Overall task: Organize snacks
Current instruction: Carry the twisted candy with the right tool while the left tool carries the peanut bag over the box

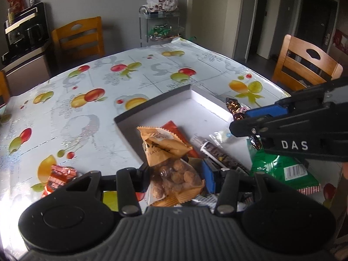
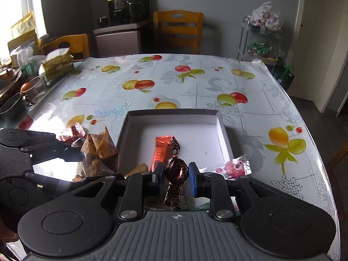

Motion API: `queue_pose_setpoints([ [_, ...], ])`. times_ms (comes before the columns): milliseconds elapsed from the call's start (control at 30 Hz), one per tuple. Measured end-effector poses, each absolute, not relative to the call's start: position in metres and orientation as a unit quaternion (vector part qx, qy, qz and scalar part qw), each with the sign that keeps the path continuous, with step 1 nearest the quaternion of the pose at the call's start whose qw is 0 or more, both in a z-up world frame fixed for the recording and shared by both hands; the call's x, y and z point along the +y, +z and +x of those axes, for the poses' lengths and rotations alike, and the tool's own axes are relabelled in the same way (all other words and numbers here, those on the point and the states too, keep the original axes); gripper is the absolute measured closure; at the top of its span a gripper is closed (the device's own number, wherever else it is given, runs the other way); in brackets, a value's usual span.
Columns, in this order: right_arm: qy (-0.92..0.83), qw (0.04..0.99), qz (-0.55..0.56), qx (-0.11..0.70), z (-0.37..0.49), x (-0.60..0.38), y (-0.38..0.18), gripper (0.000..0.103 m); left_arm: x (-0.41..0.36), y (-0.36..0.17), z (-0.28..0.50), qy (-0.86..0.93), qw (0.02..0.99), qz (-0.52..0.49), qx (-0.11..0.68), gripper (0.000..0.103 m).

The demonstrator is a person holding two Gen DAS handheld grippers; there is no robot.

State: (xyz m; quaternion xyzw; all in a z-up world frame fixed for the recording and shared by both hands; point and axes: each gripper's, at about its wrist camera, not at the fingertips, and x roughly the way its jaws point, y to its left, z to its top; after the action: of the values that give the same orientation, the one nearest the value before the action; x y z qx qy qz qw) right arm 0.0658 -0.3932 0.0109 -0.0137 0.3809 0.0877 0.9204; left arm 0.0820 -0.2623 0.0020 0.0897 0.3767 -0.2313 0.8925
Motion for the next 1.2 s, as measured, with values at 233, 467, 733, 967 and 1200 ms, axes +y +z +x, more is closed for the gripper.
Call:
queue_pose_setpoints([
  [233, 0.087, 0.918, -0.014, 0.386, 0.072, -0.402, 0.007, 0.078, -0.275, -0.004, 0.088, -0.242, 0.886, 0.098, 0.383, 0.057],
  [467, 0.088, 0.917, -0.013, 0.388, 0.079, -0.407, 0.004, 0.078, -0.281, -0.008, 0.096, -0.247, 0.882, 0.102, 0.388, 0.057],
  [733, 0.084, 0.914, -0.012, 0.397, 0.084, -0.409, -0.002, 0.078, -0.288, -0.018, 0.103, -0.263, 0.870, 0.105, 0.405, 0.057],
  [967, 0.078, 0.910, -0.014, 0.406, 0.087, -0.410, -0.008, 0.078, -0.298, -0.022, 0.104, -0.278, 0.864, 0.118, 0.404, 0.057],
  [1200, 0.075, 0.908, -0.017, 0.412, 0.091, -0.409, -0.012, 0.078, -0.303, -0.023, 0.104, -0.290, 0.861, 0.124, 0.398, 0.056],
])
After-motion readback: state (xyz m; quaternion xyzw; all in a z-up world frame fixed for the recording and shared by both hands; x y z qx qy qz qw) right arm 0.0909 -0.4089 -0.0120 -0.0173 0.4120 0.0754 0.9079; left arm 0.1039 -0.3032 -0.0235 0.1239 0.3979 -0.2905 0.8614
